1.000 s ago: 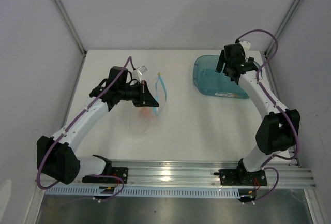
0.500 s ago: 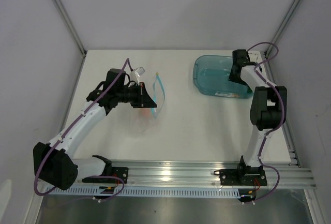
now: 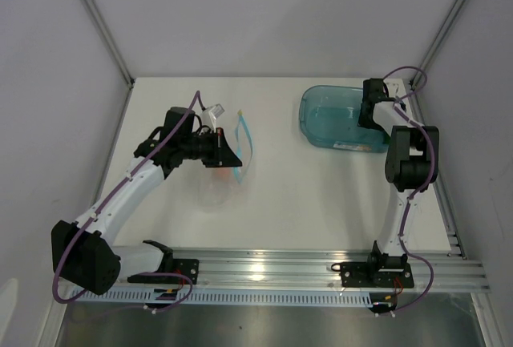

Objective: Place the food in the zip-top bag and seal the zipper
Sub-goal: Pick up the fake vegetable from the bin.

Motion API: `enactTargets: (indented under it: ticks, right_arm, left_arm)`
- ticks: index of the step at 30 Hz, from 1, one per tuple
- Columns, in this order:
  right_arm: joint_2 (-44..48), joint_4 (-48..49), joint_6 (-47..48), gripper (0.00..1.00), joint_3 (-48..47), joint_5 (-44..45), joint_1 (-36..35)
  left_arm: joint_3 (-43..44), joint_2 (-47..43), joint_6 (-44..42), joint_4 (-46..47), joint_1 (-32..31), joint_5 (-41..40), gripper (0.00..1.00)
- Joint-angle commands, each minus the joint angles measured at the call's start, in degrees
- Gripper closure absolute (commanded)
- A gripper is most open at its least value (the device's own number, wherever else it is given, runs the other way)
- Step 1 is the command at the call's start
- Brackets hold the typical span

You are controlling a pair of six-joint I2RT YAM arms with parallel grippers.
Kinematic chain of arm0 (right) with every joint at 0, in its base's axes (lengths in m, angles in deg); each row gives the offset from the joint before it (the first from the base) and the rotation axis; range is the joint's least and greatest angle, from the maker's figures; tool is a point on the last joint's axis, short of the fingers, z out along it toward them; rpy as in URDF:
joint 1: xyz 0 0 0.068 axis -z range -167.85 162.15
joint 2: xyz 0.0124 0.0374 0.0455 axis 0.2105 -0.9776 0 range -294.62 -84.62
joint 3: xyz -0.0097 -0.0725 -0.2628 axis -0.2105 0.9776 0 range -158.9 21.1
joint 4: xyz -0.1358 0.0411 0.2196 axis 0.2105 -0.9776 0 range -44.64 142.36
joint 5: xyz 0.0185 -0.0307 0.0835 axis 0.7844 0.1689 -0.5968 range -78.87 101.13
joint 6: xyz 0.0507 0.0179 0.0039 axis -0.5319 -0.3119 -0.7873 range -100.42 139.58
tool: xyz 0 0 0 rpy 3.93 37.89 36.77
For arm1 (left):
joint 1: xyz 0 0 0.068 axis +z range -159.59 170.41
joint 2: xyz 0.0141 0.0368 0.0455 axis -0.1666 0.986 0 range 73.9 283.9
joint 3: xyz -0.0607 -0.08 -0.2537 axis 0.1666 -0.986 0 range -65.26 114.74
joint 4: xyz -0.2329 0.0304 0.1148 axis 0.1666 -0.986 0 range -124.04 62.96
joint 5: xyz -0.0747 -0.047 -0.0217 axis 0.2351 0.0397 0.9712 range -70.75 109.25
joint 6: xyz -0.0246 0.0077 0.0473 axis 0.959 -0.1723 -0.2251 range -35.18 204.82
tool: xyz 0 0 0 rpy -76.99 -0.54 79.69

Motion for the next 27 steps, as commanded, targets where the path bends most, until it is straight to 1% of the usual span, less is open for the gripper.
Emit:
enactTargets:
  ticks: [1, 6, 10, 16, 23, 27]
  right_arm:
    - [-1.9, 3.7, 2.0, 0.05, -2.3, -0.3, 1.8]
    - [-2.7, 7.3, 3.0, 0.06, -1.4, -1.7, 2.1]
    - [-2.8, 10.6, 4.4, 0.08, -0.5, -5.3, 2.1]
    - [-4.8, 10.4, 4.9, 0.09, -2.4, -7.8, 2.3]
    - [-5.6, 10.8, 3.9, 0.10, -1.9, -9.0, 3.7]
    - [-6.4, 10.4, 4.0, 0.13, -1.7, -10.2, 4.0]
  left_arm:
    - [-0.5, -0.7, -0.2, 1.2, 0.4, -0.3, 0.99]
    - [-0.7, -0.4, 0.1, 1.1, 0.3, -0.7, 0.99]
    - [-0.8, 0.0, 0.4, 1.3, 0.3, -0.8, 0.99]
    - [-0.5, 0.6, 0.8, 1.5, 0.3, -1.0, 0.99]
    - [-0.3, 1.0, 0.8, 1.1, 0.3, -1.2, 1.00]
    - [-0.3, 1.3, 1.0, 1.0, 0.3, -1.2, 0.99]
